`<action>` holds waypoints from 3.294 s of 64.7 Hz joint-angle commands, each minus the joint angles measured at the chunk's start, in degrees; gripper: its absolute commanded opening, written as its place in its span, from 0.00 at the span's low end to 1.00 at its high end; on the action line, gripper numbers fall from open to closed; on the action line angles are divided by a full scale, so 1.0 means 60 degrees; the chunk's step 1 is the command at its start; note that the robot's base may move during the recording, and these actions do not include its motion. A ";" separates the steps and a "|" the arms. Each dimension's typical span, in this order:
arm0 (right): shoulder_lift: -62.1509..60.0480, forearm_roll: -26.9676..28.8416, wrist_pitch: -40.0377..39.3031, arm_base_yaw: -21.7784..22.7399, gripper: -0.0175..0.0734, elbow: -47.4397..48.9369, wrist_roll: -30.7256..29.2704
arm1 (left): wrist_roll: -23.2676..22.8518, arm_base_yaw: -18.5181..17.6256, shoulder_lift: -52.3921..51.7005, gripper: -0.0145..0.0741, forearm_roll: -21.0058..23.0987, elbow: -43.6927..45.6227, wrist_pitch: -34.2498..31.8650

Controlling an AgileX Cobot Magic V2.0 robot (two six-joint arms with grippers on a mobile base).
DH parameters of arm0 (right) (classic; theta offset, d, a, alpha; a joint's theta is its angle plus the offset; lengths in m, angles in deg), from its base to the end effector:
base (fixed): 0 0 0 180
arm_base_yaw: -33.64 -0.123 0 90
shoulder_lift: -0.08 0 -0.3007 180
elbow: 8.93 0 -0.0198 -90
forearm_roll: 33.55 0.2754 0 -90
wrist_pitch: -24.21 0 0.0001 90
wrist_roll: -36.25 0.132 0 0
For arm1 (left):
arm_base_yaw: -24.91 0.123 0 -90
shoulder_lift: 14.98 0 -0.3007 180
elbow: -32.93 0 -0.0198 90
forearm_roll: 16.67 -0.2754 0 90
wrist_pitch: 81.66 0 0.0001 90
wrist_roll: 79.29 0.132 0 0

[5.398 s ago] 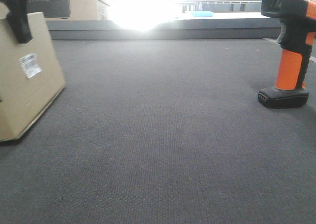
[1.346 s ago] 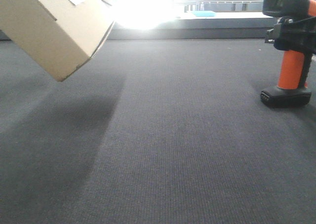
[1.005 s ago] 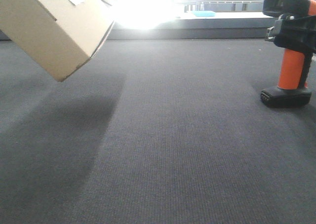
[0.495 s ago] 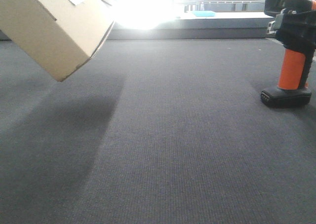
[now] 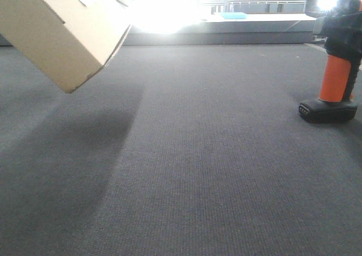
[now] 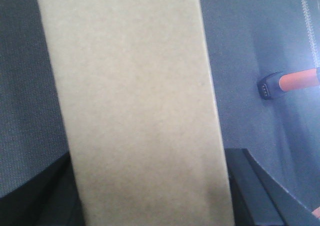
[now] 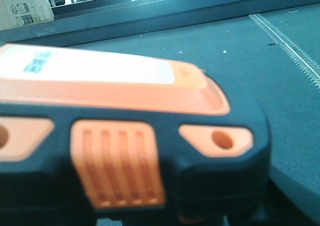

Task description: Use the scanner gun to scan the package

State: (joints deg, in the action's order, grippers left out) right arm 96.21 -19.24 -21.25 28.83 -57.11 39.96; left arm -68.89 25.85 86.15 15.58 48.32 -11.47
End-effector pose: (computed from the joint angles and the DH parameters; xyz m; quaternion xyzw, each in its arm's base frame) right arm 0.3377 0.0051 0.1877 0.1169 0.7548 0.0374 0.6444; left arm 0.3846 -0.0600 0.3568 0.0400 0.9394 -0.2540 0.2265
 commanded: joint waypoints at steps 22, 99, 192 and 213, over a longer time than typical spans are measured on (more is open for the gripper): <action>-0.1817 -0.0039 0.2991 0.0016 0.02 0.1816 -0.2973 | 0.0009 0.0015 -0.0146 0.04 -0.0015 0.0028 -0.0038; -0.0624 -0.0120 0.5008 0.0016 0.02 0.5604 -0.6634 | 0.0009 0.0015 -0.0146 0.04 -0.0356 0.0028 -0.0038; 0.0678 -0.0813 0.4522 -0.1072 0.02 0.6874 -0.6634 | 0.0009 -0.0002 -0.0146 0.04 -0.0359 0.0028 -0.0038; 0.0817 -0.0792 0.4683 -0.1184 0.02 0.6874 -0.6634 | 0.0009 -0.0002 -0.0146 0.04 -0.0359 0.0028 -0.0038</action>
State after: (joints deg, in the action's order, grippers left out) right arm 101.75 -24.34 10.12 21.59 -17.01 0.63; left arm -68.89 25.85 86.15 12.42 48.32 -11.47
